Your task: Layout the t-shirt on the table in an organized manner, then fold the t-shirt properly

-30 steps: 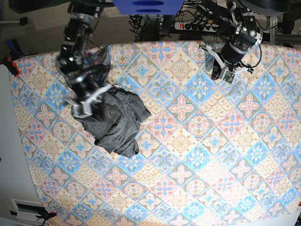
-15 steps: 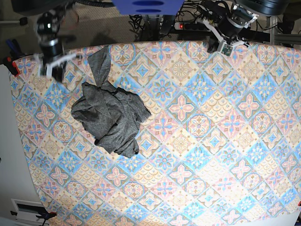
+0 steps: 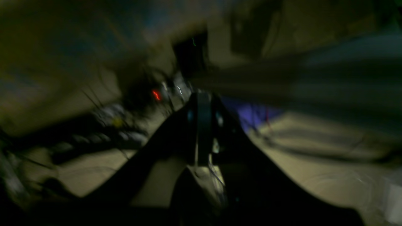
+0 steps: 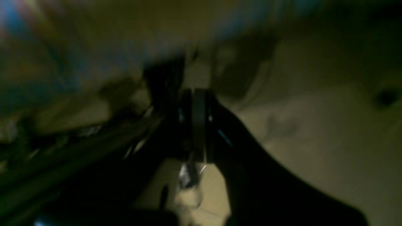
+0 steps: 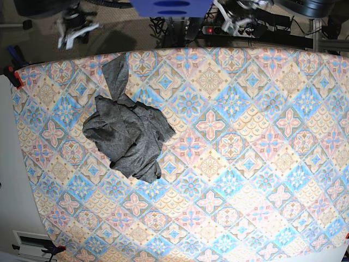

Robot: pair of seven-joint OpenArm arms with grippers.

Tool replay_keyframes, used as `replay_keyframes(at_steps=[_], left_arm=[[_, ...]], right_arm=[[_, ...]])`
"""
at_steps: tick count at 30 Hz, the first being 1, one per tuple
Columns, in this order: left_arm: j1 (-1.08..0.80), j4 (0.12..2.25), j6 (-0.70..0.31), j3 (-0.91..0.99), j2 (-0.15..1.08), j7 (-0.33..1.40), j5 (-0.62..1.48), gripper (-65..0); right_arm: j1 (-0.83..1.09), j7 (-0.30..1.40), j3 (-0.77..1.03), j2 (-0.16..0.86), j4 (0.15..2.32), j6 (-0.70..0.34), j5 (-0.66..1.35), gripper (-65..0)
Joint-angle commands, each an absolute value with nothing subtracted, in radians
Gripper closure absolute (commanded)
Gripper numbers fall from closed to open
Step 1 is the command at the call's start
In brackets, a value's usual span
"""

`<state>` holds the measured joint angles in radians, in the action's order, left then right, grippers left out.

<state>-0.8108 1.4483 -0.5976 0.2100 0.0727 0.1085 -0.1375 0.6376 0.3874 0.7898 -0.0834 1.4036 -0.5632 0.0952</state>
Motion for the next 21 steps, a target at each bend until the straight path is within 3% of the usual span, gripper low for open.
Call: replay_keyframes(at_steps=[1, 4, 12, 16, 21], left_arm=[[-0.803, 1.417, -0.596, 0.214, 0.076, 0.064, -0.122, 0.0], [-0.763, 1.260, -0.593, 0.234, 0.076, -0.008, -0.128, 0.0], [-0.615, 0.941, -0.585, 0.254, 0.111, -0.081, -0.211, 0.0], [-0.493, 0.756, -0.513, 0.288, 0.120, -0.085, -0.321, 0.0], [-0.278, 0.426, -0.435, 0.325, 0.174, -0.085, -0.483, 0.0]], right_arm=[[0.651, 0.335, 0.794, -0.076, 1.377, -0.598, 0.110, 0.0], [0.650, 0.236, 0.794, -0.054, 1.251, -0.665, 0.108, 0.0], [0.507, 0.139, 0.814, 0.012, 0.957, -0.662, 0.031, 0.0], [0.401, 0.081, 0.934, 0.025, 0.742, -0.662, -0.058, 0.0], [0.228, -0.027, 1.156, 0.088, 0.444, -0.613, -0.328, 0.0]])
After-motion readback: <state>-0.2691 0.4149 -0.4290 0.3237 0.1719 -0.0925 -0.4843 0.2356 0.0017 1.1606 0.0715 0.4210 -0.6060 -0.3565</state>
